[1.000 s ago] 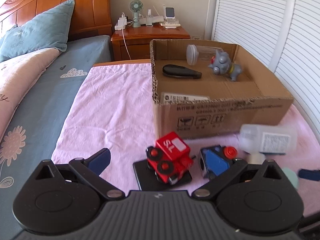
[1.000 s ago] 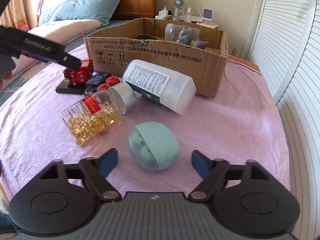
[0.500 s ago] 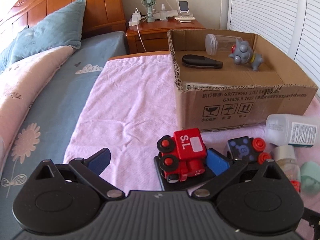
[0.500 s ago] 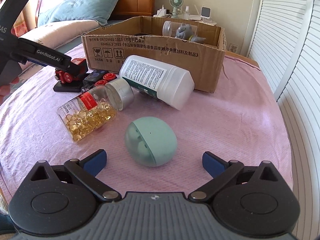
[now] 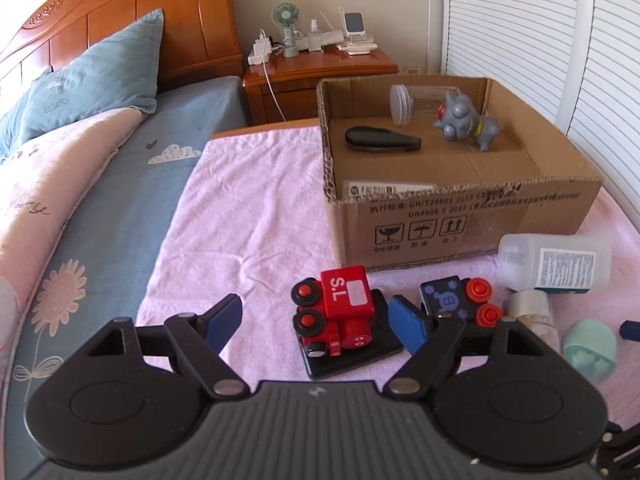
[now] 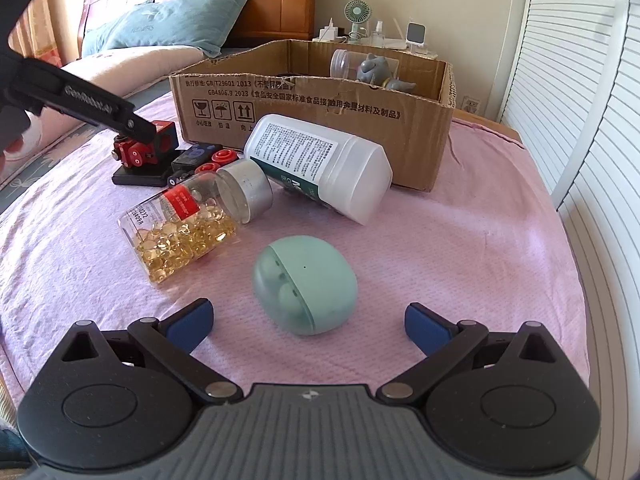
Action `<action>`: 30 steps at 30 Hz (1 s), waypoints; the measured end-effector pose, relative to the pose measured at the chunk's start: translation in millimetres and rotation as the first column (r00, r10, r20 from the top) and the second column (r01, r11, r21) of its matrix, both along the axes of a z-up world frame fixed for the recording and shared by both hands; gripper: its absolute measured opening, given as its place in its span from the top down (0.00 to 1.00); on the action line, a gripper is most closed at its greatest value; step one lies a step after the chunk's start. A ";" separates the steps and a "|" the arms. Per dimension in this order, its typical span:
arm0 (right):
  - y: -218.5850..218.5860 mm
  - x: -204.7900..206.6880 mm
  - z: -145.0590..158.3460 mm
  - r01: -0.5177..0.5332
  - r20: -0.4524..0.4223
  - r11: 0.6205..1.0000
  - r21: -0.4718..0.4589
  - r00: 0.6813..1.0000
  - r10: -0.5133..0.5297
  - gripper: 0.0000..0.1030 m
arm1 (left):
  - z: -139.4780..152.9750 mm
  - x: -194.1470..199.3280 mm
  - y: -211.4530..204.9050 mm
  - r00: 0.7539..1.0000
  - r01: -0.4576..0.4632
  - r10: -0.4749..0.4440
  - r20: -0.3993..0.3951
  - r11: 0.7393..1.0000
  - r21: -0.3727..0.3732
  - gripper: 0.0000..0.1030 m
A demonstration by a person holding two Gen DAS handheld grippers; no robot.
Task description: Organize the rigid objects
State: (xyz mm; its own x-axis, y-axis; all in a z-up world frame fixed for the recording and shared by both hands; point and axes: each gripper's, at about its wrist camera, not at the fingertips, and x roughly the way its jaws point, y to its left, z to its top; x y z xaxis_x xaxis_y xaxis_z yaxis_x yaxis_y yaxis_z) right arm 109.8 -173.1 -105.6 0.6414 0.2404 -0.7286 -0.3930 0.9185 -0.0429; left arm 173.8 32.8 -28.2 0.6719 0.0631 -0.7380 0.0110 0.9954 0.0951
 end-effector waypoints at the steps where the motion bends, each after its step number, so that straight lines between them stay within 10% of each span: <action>1: -0.2 -0.3 -0.3 -0.003 0.003 1.000 0.001 1.000 0.003 0.00 | 4.9 -3.1 0.9 1.000 0.000 0.000 0.002 1.000 0.002 0.23; 17: -0.5 -3.5 -0.9 -0.022 0.017 1.000 0.009 1.000 0.022 0.00 | 48.9 -35.4 3.6 1.000 0.028 -0.028 0.013 0.999 0.018 0.22; 30: 1.0 -2.0 -1.0 -0.020 0.012 1.000 0.006 1.000 0.020 0.00 | -23.2 -4.1 -14.7 0.998 -0.033 0.036 0.045 0.998 -0.059 0.26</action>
